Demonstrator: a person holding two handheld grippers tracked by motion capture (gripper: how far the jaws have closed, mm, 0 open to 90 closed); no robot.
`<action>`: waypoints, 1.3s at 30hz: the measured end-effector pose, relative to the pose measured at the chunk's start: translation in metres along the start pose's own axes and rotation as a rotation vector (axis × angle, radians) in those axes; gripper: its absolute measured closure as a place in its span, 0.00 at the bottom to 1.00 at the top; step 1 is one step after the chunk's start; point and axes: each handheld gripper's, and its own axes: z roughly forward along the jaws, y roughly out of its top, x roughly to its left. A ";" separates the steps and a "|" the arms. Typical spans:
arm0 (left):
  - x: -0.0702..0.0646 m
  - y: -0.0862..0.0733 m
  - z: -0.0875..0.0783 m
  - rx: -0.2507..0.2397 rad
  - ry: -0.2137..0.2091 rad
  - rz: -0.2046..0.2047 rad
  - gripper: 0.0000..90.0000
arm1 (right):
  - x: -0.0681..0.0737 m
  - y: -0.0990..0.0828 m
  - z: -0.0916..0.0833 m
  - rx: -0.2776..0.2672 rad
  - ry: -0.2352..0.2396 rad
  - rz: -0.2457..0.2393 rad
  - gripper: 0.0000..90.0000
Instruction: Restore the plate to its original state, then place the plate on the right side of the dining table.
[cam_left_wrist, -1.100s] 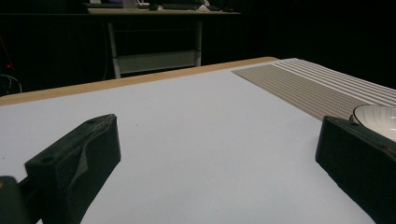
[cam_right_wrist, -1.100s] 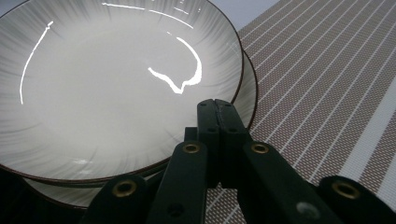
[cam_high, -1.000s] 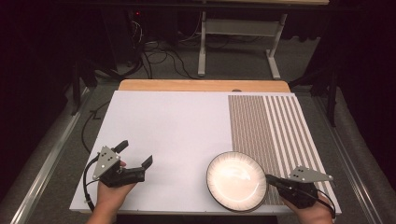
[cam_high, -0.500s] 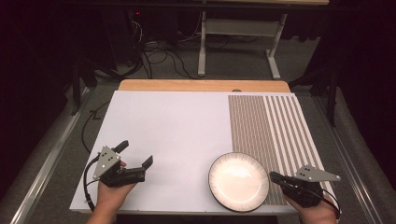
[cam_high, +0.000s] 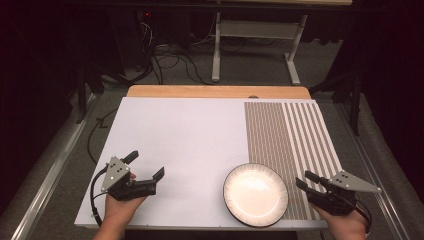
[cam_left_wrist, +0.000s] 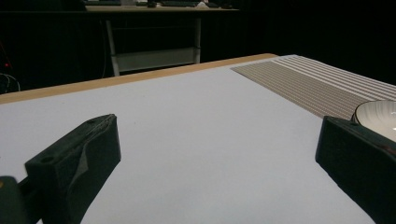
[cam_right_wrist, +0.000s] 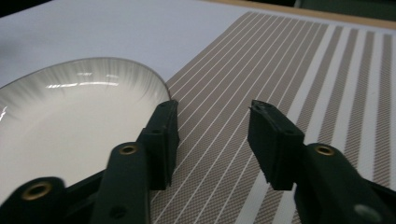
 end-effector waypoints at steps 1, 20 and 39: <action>0.000 0.000 0.000 0.004 0.000 0.002 0.01 | -0.002 0.000 -0.001 -0.017 -0.009 0.005 0.53; 0.000 0.000 0.002 0.009 -0.005 -0.009 0.01 | -0.015 0.001 0.003 -0.152 -0.100 0.025 0.00; -0.006 -0.002 0.002 0.020 -0.010 0.014 0.01 | -0.001 0.007 -0.002 -0.105 -0.019 -0.028 0.50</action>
